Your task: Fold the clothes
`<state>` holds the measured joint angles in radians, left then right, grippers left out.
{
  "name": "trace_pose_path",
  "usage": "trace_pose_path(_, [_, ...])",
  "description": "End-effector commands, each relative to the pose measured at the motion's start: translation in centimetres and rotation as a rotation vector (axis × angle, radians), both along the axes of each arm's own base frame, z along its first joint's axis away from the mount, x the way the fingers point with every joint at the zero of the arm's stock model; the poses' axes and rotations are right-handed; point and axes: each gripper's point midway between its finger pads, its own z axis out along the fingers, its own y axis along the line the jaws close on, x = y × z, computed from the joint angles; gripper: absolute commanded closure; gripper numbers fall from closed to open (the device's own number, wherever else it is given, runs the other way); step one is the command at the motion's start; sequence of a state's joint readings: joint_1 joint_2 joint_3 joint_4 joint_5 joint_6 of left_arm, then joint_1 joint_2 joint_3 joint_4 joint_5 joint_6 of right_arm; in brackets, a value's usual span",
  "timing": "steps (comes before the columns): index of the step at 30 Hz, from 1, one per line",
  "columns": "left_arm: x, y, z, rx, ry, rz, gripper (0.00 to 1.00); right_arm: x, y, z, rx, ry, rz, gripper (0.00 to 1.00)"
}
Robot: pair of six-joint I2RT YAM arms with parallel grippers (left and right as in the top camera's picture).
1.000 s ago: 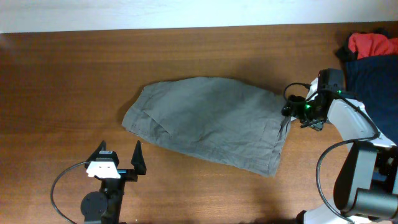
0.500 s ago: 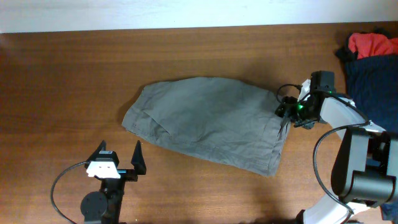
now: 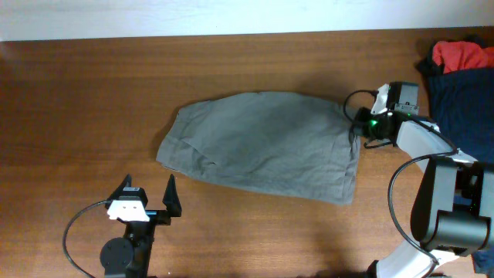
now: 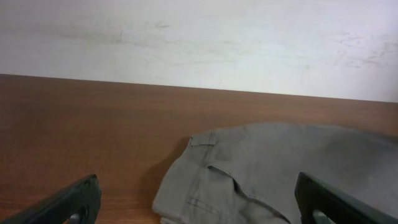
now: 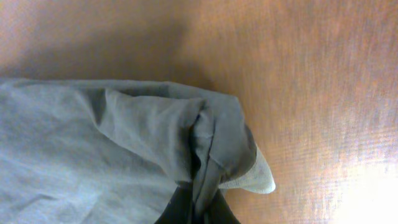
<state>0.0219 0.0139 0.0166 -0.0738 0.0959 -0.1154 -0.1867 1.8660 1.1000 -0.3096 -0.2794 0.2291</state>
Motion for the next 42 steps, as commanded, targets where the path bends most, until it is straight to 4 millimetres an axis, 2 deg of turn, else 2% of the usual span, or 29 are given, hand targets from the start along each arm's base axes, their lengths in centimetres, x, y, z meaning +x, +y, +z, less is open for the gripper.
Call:
trace_pose_path(1, [0.0, 0.0, -0.2, 0.016, -0.003, 0.002, 0.01, 1.9, 0.2, 0.6, -0.019, -0.084, 0.016, 0.96])
trace_pose_path(4, [0.0, 0.0, -0.2, 0.016, -0.003, 0.002, 0.01, 3.6, 0.9, 0.8, -0.027, -0.157, 0.038, 0.96])
trace_pose_path(11, [0.0, 0.0, -0.2, 0.016, -0.003, 0.002, 0.01, 5.6, 5.3, -1.2, 0.013, -0.211, 0.115, 0.93])
trace_pose_path(14, [0.0, 0.0, -0.2, 0.016, -0.003, 0.002, 0.01, 6.4, 6.5, -0.5, 0.016, -0.256, 0.132, 0.92])
trace_pose_path(16, [0.0, 0.0, -0.2, 0.016, -0.003, 0.002, 0.01, 7.1, 7.2, 0.2, 0.014, -0.280, 0.147, 0.84])
trace_pose_path(19, [0.0, 0.0, -0.2, 0.016, -0.003, 0.002, 0.01, 7.6, 6.9, 0.8, -0.012, -0.276, 0.132, 0.70])
trace_pose_path(21, [0.0, 0.0, -0.2, 0.016, -0.003, 0.002, 0.01, 8.0, 6.1, 1.4, -0.028, -0.254, 0.111, 0.63])
trace_pose_path(22, [0.0, 0.0, -0.2, 0.016, -0.003, 0.002, 0.01, 8.0, 5.7, 1.6, -0.031, -0.244, 0.103, 0.56])
trace_pose_path(23, [0.0, 0.0, -0.2, 0.016, -0.003, 0.002, 0.01, 8.1, 5.4, 1.9, -0.033, -0.228, 0.095, 0.52])
trace_pose_path(26, [0.0, 0.0, -0.2, 0.017, -0.003, 0.002, 0.01, 8.2, 3.9, 3.4, -0.037, -0.183, 0.066, 0.50])
trace_pose_path(29, [0.0, 0.0, -0.2, 0.016, -0.003, 0.002, 0.01, 8.2, 2.2, 6.5, -0.051, -0.164, 0.029, 0.50])
trace_pose_path(33, [0.0, 0.0, -0.2, 0.016, -0.003, 0.002, 0.01, 7.3, 0.4, 11.1, -0.052, -0.158, -0.008, 0.42])
trace_pose_path(34, [0.0, 0.0, -0.2, 0.016, -0.003, 0.002, 0.01, 6.3, 0.1, 13.3, -0.046, -0.149, -0.014, 0.42])
trace_pose_path(36, [0.0, 0.0, -0.2, 0.017, -0.003, 0.003, 0.01, 4.9, 1.1, 14.7, -0.018, -0.129, 0.027, 0.41])
trace_pose_path(39, [0.0, 0.0, -0.2, 0.016, -0.003, 0.002, 0.01, 2.6, 3.8, 15.1, 0.034, -0.080, 0.142, 0.36])
trace_pose_path(41, [0.0, 0.0, -0.2, 0.016, -0.003, 0.002, 0.01, 0.9, 6.1, 14.6, 0.077, -0.030, 0.245, 0.26])
trace_pose_path(42, [0.0, 0.0, -0.2, 0.016, -0.003, 0.002, 0.01, -0.2, 7.4, 14.0, 0.102, 0.011, 0.289, 0.18])
